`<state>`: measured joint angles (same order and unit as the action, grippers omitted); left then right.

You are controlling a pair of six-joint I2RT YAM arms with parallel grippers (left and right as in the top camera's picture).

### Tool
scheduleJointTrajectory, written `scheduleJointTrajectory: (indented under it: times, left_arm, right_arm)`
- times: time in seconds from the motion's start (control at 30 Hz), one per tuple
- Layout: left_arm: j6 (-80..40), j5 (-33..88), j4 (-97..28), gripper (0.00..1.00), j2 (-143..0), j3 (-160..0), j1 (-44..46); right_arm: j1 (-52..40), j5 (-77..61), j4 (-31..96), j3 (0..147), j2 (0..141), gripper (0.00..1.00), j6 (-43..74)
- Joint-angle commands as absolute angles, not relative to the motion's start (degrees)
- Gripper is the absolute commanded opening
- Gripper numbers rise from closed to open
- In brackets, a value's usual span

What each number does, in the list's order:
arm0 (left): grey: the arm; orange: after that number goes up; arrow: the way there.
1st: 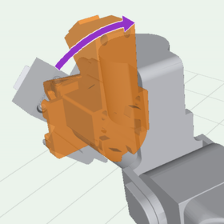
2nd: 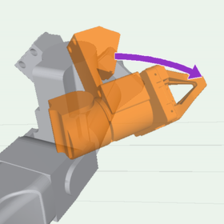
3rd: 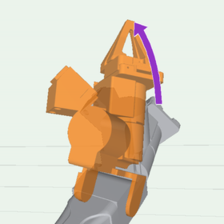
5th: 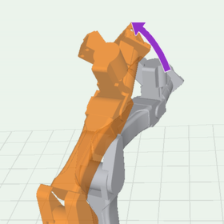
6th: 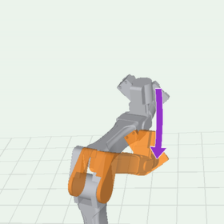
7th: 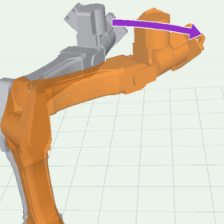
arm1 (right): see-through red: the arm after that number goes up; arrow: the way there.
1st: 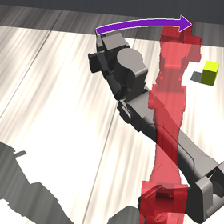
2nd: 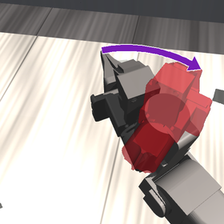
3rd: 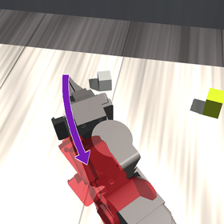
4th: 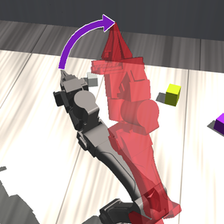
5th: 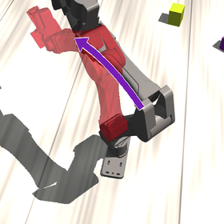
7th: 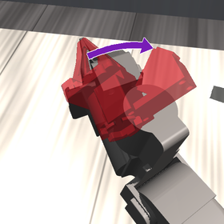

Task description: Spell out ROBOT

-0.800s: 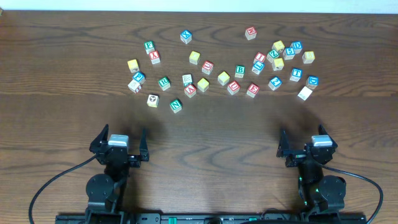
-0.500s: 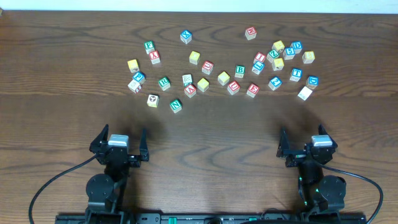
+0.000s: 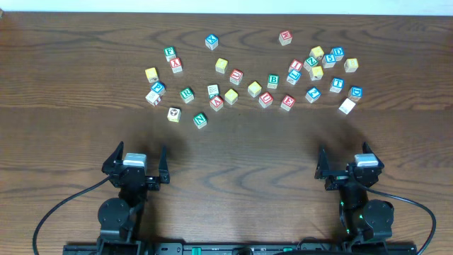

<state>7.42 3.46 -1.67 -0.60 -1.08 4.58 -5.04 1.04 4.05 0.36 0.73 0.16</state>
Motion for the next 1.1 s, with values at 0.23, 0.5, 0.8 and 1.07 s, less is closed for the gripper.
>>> scheduleJointTrajectory:
  times: [0.23,0.5,0.8,1.07]
  left_arm:
    - [7.68,3.36,-3.84,0.98,-0.23,-0.23,4.32]
    - [10.92,2.11,-2.81,0.98,-0.23,-0.23,4.29]
    - [15.20,-0.49,-4.16,0.98,-0.38,-0.23,4.29]
    - [15.20,-0.56,-4.16,0.98,-0.60,-0.23,4.29]
  right_arm:
    - [-4.71,0.69,4.29,0.30,0.67,0.99,-0.47]
    - [-4.71,0.69,4.29,0.32,0.67,0.99,-0.47]
    - [-4.71,0.69,4.29,0.32,0.67,0.99,-0.47]
    - [-4.71,0.69,4.29,0.30,0.67,0.99,-0.47]
